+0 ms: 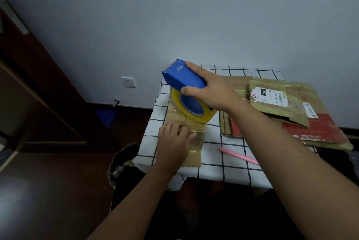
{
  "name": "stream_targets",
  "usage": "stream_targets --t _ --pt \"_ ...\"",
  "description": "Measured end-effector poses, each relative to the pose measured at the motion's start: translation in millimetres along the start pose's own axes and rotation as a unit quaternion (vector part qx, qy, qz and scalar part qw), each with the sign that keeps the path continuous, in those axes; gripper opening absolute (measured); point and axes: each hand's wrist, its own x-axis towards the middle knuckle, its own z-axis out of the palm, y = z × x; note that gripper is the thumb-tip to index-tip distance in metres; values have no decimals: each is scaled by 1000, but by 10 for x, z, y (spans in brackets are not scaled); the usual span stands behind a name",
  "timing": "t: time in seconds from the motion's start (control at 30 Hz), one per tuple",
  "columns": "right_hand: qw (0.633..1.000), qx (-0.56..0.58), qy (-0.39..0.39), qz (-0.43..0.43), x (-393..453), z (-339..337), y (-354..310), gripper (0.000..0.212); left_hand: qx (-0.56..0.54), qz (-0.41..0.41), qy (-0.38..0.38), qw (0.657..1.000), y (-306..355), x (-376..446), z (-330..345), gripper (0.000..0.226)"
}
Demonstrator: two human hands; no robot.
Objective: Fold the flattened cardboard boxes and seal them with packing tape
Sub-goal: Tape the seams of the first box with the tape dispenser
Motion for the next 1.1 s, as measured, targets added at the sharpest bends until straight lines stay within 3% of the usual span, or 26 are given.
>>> stream_targets --t 0.3,0.53,0.9,1.1 --pt "1000 10 -4 -7 5 -7 16 73 3 -26 -43 999 103 92 -18 36" --pt "1000 6 -4 -10 16 -3 37 73 -36 -10 -71 997 178 175 71 28" --pt "1000 -7 -8 -12 27 13 32 73 -12 -23 -31 999 230 171 129 36" --pt "1000 -17 -8 -16 14 19 26 73 26 -90 -20 995 334 199 181 35"
